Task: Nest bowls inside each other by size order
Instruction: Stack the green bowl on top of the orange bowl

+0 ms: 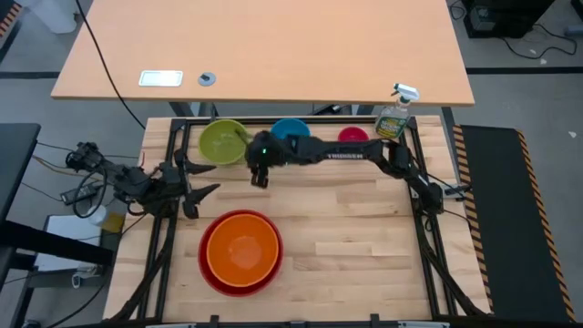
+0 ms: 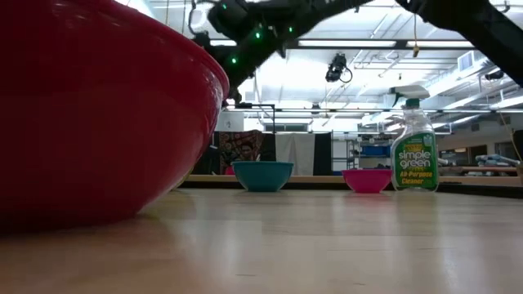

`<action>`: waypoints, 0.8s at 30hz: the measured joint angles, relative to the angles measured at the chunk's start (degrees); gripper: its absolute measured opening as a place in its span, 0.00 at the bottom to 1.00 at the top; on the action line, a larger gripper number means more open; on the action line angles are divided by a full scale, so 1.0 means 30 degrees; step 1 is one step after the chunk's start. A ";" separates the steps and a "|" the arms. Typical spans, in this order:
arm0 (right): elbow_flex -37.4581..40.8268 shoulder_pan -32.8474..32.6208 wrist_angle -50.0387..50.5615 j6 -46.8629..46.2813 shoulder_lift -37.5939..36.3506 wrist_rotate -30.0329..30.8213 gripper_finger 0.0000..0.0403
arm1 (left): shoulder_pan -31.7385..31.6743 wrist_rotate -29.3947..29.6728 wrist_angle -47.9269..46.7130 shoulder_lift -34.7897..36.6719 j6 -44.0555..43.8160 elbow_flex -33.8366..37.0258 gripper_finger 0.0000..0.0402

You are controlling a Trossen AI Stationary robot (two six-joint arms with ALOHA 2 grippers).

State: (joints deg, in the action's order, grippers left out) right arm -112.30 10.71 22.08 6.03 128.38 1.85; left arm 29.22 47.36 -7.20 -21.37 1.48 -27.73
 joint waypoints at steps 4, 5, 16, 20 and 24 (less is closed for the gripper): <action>0.0118 0.0783 -0.1221 0.0424 0.0000 -0.1043 0.50 | -0.0659 0.0261 -0.0122 -0.0493 -0.0226 0.0007 0.63; 0.0118 0.0882 -0.1551 0.0480 0.0000 -0.1167 0.51 | -0.0847 0.0261 -0.0111 -0.0639 -0.0226 0.0007 0.63; 0.0118 0.1003 -0.0227 0.0363 0.0260 -0.0466 0.56 | -0.4487 -0.0009 -0.1714 -0.2880 -0.2927 0.0014 0.62; 0.0118 0.0926 0.2150 0.0414 -0.0603 0.1031 0.55 | -0.7810 -0.1950 -0.2963 -0.4486 -0.4210 -0.0170 0.58; 0.0111 0.0863 0.4307 0.0399 -0.1769 0.2257 0.54 | -1.1458 -0.4596 -0.4559 -0.6061 -0.4776 -0.0577 0.53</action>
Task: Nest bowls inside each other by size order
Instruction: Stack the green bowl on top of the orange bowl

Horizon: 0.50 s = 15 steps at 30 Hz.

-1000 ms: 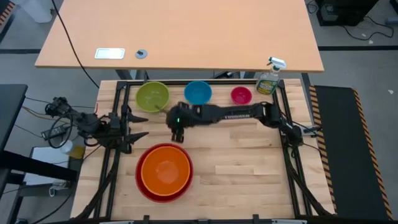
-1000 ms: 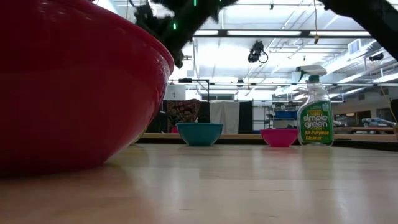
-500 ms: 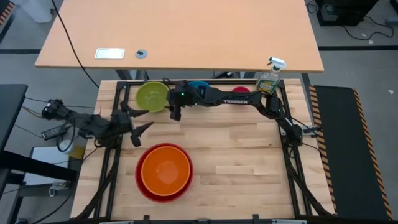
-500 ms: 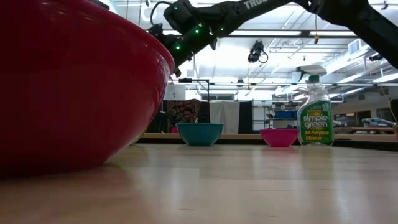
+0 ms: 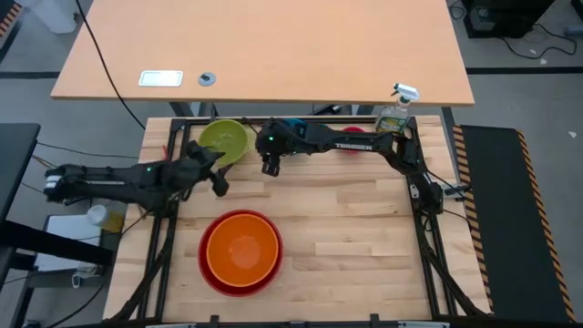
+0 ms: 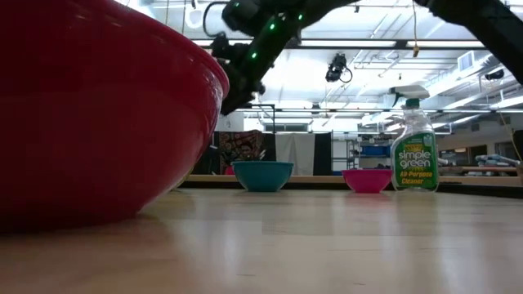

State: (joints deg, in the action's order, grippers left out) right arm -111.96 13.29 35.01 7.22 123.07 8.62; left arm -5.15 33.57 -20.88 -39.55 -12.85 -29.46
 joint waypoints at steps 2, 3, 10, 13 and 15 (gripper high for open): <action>0.0007 -0.0049 0.0343 0.0016 -0.0549 0.0244 0.54 | -0.1656 -0.1413 -0.0419 -0.0827 0.0026 -0.0113 0.52; 0.0000 -0.0049 0.0349 0.0037 -0.0847 0.0190 0.53 | -0.2432 -0.2234 -0.0693 -0.1292 0.0114 -0.0171 0.51; 0.0001 -0.0049 0.0620 0.0170 -0.1023 -0.1573 0.53 | -0.5625 -0.5691 -0.1895 -0.5020 0.1339 -0.1579 0.50; 0.0007 -0.0141 0.0566 0.0226 -0.0769 -0.2035 0.53 | -0.6082 -0.5798 -0.2975 -0.6801 0.2177 -0.2742 0.50; 0.0192 -0.0218 0.0300 0.0297 -0.0752 -0.2112 0.53 | -0.6303 -0.5783 -0.4000 -0.7973 0.2803 -0.3576 0.50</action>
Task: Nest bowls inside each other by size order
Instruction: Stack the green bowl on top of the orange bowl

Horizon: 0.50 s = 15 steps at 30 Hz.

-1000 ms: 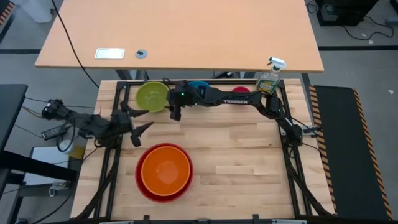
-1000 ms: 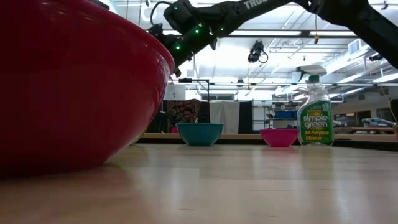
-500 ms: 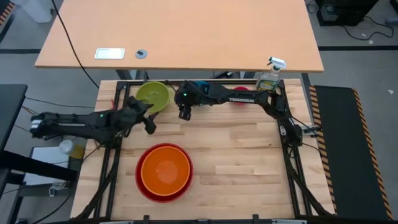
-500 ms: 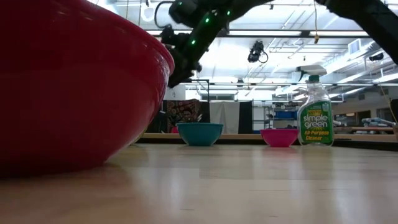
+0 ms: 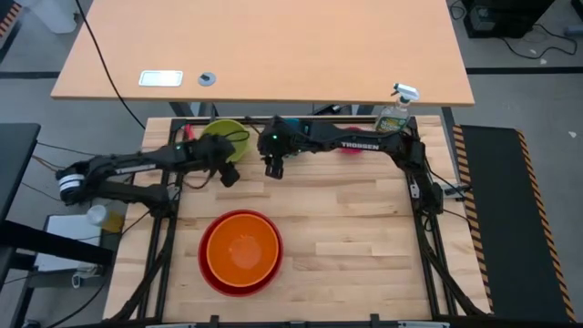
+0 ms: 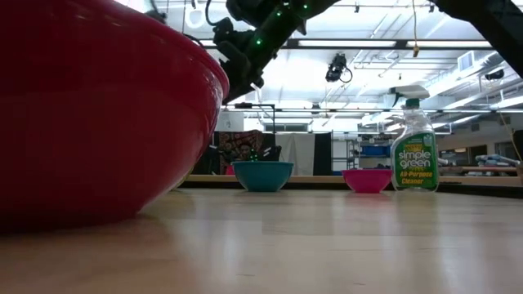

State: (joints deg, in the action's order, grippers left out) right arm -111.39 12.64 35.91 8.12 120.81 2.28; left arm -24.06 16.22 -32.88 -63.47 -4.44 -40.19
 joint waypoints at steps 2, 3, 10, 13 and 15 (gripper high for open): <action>0.0332 -0.0111 -0.0434 0.0153 -0.0007 0.0000 0.53 | -0.0304 0.0595 -0.0521 -0.1066 0.0369 -0.0913 0.50; 0.0427 -0.0173 -0.0398 0.0179 -0.0007 0.0000 0.53 | -0.0441 0.1200 -0.0763 -0.1457 0.0440 -0.1313 0.50; 0.0890 -0.0536 -0.0241 0.0286 -0.0051 0.0007 0.53 | -0.2813 0.0948 -0.0892 -0.4051 0.2619 -0.2514 0.50; 0.1082 -0.0673 -0.0203 0.0288 -0.0051 0.0094 0.53 | -0.3626 0.0787 -0.0925 -0.5251 0.3012 -0.2498 0.50; 0.1171 -0.0698 -0.0051 0.0322 -0.0051 0.0336 0.53 | -0.3849 -0.0182 -0.0944 -0.5751 0.3394 -0.2491 0.50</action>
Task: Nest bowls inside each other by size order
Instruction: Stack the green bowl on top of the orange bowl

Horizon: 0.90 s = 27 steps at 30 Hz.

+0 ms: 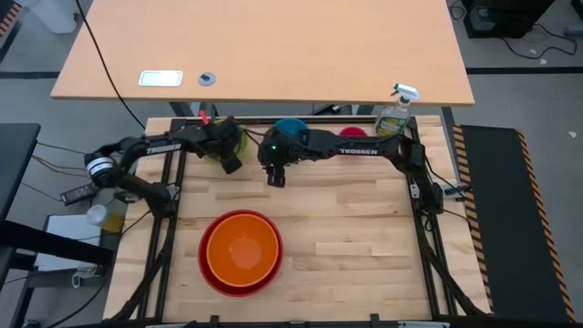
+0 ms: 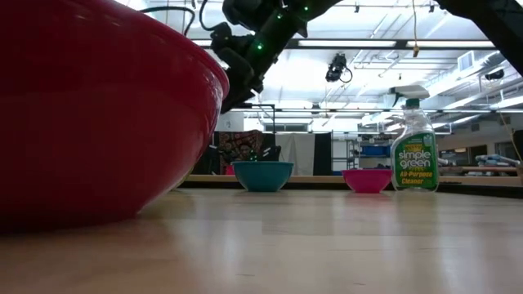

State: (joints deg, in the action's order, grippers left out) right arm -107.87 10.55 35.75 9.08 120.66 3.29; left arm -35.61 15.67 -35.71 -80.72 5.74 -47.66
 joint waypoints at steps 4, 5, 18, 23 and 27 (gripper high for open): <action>0.0032 0.0007 0.0861 0.0003 -0.0011 0.0058 0.53 | 0.0291 -0.2511 0.0261 -0.0653 0.0615 0.0000 0.50; 0.0031 0.0021 0.1189 -0.0054 -0.0082 0.0056 0.53 | 0.0427 -0.2838 0.0389 -0.0755 0.0785 0.0000 0.50; 0.0760 0.0384 0.1549 -0.0112 -0.0168 -0.0441 0.53 | 0.3396 -0.4914 0.4720 -0.0830 0.1097 0.0000 0.50; 0.2007 -0.0127 0.0331 0.1343 -0.0146 -0.0179 0.53 | 0.3785 -0.4805 0.3718 0.0608 0.1063 0.0016 0.50; 0.2823 -0.0557 -0.2387 0.2909 -0.0153 0.0360 0.53 | 0.3792 -0.4199 0.3197 0.3074 0.0633 0.0183 0.50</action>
State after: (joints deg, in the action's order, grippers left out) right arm -99.41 8.88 28.59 17.81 120.20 4.37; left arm -24.23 3.07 -26.12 -71.50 7.64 -47.11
